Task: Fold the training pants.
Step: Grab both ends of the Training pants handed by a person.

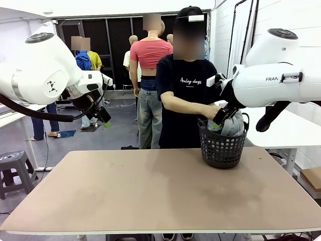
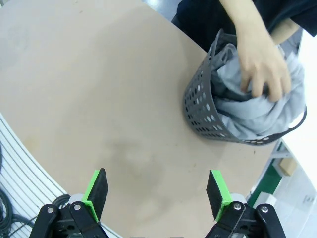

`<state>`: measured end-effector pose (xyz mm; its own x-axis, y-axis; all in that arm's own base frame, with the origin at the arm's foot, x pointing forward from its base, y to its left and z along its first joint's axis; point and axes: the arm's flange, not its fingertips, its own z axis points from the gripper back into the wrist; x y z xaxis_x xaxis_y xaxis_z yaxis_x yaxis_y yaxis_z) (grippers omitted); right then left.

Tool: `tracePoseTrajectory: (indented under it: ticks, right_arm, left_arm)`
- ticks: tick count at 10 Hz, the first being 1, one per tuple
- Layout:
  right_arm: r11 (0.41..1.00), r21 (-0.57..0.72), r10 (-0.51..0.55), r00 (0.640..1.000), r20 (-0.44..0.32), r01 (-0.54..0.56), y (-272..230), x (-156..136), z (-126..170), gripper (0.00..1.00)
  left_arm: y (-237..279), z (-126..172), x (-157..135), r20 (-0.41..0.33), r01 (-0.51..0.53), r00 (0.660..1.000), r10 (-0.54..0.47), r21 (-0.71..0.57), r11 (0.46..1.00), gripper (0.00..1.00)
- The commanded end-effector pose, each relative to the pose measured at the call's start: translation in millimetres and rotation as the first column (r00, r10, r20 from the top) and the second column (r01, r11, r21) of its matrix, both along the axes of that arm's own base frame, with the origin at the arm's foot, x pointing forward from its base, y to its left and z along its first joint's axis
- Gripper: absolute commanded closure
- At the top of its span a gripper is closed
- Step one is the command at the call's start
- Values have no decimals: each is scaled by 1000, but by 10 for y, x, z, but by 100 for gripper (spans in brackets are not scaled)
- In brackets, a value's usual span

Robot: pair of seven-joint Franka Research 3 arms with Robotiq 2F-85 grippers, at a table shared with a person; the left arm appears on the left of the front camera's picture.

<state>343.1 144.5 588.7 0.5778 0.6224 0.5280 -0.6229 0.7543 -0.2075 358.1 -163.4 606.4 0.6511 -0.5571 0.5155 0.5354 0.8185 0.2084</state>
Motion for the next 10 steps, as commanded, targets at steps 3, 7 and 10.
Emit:
tracePoseTrajectory:
  ticks: [3,7,10]
  right_arm:
    - [1000,2,-1,1000,-1,1,-9,9,16,0]
    - [1000,2,-1,1000,-1,1,-9,9,16,0]
    - [1000,2,-1,1000,-1,1,-9,9,16,0]
  left_arm:
    - [-4,4,10,0,0,1000,0,0,1000,0]
    - [-4,4,10,0,0,1000,0,0,1000,0]
    - [-4,4,10,0,0,1000,0,0,1000,0]
